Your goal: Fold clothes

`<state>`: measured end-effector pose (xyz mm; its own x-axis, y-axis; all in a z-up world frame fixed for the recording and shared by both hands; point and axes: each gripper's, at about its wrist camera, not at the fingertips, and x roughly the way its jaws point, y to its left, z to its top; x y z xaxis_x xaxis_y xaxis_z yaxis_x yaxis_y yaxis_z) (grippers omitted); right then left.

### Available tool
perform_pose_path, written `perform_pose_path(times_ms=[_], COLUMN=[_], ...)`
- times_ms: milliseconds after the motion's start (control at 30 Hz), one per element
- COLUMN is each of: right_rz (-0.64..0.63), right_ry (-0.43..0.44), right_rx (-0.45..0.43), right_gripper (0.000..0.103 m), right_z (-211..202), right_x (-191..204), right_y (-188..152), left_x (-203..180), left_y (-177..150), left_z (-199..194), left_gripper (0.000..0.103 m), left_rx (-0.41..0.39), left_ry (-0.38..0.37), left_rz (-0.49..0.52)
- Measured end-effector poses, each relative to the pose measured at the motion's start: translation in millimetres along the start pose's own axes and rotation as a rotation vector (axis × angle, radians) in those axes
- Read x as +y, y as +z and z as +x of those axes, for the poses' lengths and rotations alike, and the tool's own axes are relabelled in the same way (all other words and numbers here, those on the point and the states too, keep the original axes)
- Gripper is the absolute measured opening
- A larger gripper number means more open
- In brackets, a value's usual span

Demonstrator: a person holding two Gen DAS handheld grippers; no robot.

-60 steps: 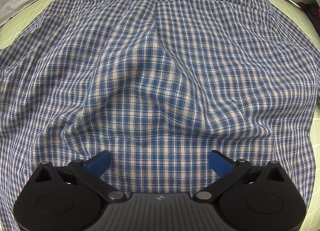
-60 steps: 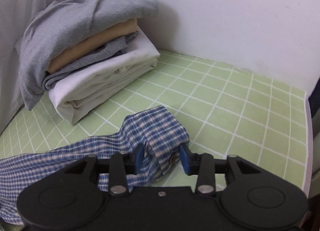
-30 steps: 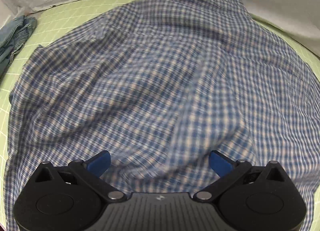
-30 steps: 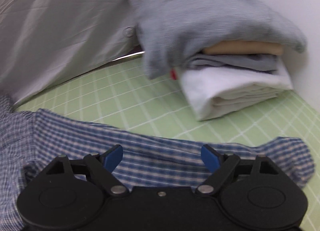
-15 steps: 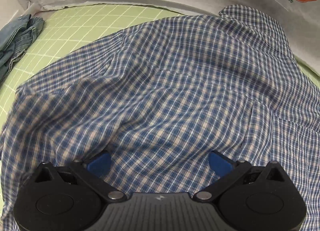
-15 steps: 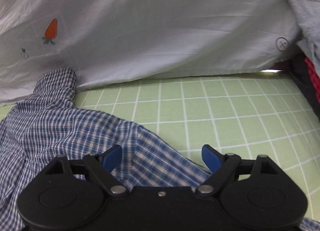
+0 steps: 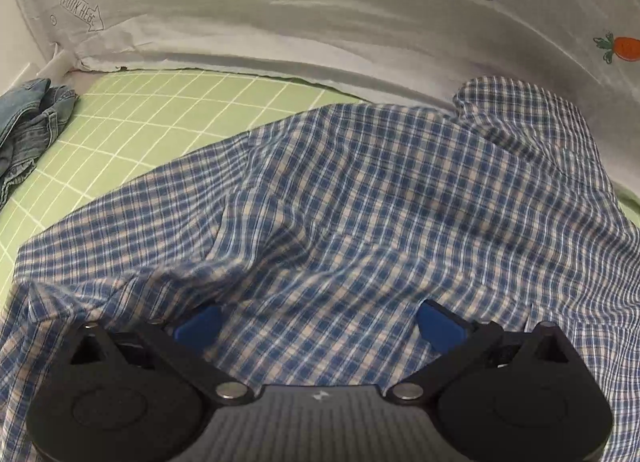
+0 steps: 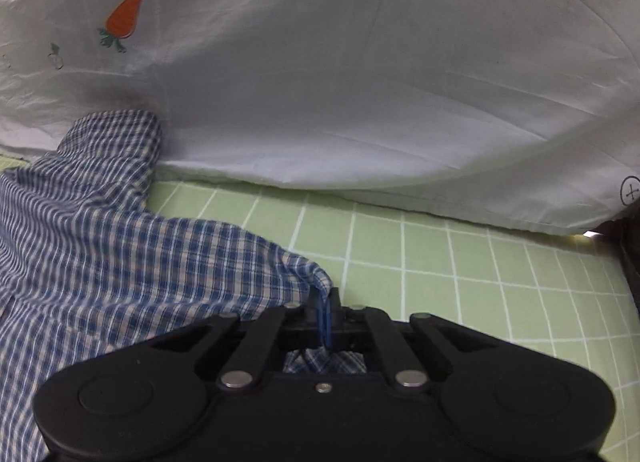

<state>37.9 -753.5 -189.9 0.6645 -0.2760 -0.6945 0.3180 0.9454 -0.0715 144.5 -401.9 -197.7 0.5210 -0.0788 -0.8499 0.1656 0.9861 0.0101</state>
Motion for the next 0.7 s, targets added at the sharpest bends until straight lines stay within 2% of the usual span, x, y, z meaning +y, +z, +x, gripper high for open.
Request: perform_pose_path(times_ms=[133,267,333,367,433,500,600,700], right_rz=[-0.014,0.002,0.042,0.06,0.097,0.123,0.174,0.221], right_ry=[-0.019,-0.031,-0.055,-0.057,-0.06,-0.061,-0.011,0.008], right_rx=[-0.003,0.008,0.017,-0.004,-0.045,-0.063,-0.034,0.057], right_gripper=[0.001,0.004,0.03,0.035,0.054,0.066,0.071,0.071], right_z=[12,13,4,-11,-41,-79,-133,-177], right_x=[1,0,-7,-11,-18,-15,-3,8], right_y=[13,18,22,21,19,5,-31,-87], left_x=[-6,-5,-2,0,4,11,23,38], left_y=[16,24,24,22,15,3,-23,-60], left_z=[13,14,5,-3,-27,-51,-89,-120], left_gripper=[0.103,0.103,0.103,0.103,0.103,0.103,0.103,0.103], left_rx=[-0.021,0.009,0.007,-0.006,-0.042,-0.056,-0.065,-0.049], left_ry=[0.006,-0.009,-0.057,-0.074,-0.097,-0.103,-0.114,-0.129], left_rz=[-0.004,-0.021,-0.034,-0.04,-0.044,-0.051,-0.062,-0.038])
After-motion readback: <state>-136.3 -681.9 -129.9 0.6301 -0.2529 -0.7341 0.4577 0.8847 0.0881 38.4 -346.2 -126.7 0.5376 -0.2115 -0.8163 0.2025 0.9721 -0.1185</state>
